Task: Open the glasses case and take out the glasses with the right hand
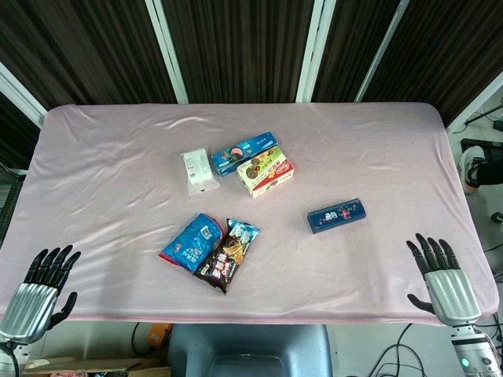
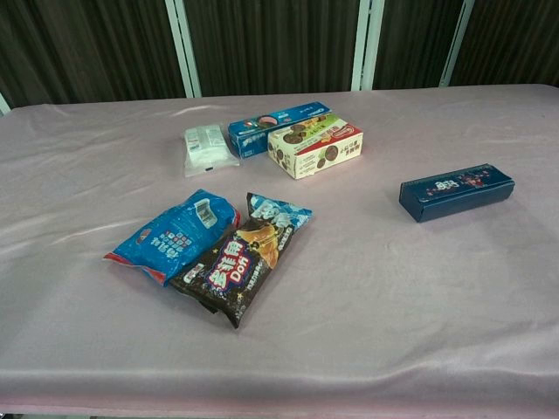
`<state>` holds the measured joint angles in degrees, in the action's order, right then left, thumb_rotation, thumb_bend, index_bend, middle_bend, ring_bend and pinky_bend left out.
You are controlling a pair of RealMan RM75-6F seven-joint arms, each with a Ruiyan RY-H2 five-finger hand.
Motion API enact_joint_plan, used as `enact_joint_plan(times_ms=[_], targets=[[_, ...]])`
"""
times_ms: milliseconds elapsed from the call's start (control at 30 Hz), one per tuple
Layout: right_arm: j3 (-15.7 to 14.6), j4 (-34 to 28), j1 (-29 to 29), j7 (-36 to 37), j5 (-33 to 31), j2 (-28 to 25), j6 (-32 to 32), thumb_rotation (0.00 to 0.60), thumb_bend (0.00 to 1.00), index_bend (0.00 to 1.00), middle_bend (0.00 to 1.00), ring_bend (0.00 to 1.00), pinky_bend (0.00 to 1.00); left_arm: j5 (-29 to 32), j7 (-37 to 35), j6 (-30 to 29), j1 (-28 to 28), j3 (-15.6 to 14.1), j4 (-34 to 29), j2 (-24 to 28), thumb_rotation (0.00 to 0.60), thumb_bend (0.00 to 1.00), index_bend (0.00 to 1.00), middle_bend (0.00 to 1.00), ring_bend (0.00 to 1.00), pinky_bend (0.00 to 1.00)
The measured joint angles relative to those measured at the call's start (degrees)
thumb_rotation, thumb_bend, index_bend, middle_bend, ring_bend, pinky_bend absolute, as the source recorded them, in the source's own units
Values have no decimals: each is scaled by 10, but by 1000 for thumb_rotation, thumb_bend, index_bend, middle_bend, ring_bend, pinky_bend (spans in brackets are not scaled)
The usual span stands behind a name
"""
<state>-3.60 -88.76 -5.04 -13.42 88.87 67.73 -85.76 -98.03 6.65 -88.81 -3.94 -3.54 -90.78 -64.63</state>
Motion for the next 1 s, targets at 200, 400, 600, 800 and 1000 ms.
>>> enact_joint_plan(times_ms=[200,400,600,800,1000], targets=[[14,9,-13,16,-5,1,21,600,217,87,0,0,0,3,-1,7,-4,2,-1,-1,600,407,0,0,0,0],[58,49,-78,44,-30,13,102,600,295,225,0,0,0,5,10,24,-11,2,-3,-5,600,405,0,0,0,0],[112,122,-181,32,-74,48,231,600,399,337,0,0,0,17,23,31,-13,6,-4,-9,600,406,0,0,0,0],[139,191,-270,-15,-126,92,343,600,426,398,0,0,0,24,28,36,-14,8,-5,-10,600,406,0,0,0,0],[142,207,-303,-70,-164,112,387,600,436,356,0,0,0,30,34,40,-15,9,-5,-12,600,406,0,0,0,0]])
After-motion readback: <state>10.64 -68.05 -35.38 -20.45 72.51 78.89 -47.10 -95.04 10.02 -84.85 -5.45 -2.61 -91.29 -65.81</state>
